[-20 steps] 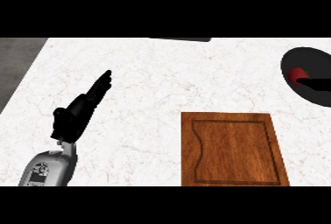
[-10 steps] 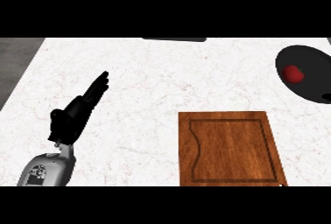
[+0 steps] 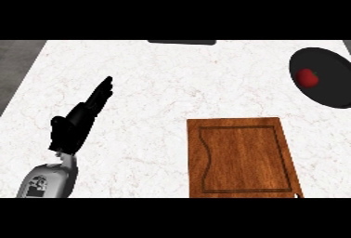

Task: Pick the tomato from the cutting board and place it in the pan

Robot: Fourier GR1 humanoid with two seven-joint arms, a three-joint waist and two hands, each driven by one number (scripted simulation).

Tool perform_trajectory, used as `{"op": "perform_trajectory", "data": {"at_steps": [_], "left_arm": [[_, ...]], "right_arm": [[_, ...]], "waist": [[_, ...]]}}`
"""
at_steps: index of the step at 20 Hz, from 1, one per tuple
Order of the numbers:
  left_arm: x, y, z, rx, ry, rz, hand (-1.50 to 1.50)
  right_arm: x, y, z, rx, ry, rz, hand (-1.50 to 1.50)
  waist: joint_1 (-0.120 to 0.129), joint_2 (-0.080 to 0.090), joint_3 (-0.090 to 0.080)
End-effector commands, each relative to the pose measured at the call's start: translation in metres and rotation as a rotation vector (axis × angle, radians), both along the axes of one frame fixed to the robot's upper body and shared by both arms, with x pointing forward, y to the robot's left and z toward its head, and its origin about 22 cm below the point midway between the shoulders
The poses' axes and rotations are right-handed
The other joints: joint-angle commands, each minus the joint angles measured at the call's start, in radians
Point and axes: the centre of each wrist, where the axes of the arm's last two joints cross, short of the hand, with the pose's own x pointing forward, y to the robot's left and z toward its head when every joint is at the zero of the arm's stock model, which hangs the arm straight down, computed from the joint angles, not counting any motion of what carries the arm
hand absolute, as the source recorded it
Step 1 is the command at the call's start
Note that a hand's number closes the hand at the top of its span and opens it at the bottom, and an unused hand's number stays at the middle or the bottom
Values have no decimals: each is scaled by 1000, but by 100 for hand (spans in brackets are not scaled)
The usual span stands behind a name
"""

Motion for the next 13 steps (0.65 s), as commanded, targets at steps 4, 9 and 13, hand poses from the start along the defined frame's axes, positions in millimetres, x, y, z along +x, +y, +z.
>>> {"op": "perform_trajectory", "data": {"at_steps": [4, 9, 13], "left_arm": [[-5, 7, -8, 3, 5, 29, 0], [1, 16, -1, -8, 19, 12, 0], [-7, 15, -8, 2, 16, 12, 0]], "right_arm": [[-29, 0, -34, 47, -58, 61, -150], [-48, -12, -36, 25, -61, 87, -150], [-49, -6, -44, 12, -51, 52, -150]], "waist": [[-8, -9, -2], [-21, -11, -2], [-8, -14, -2]]}}
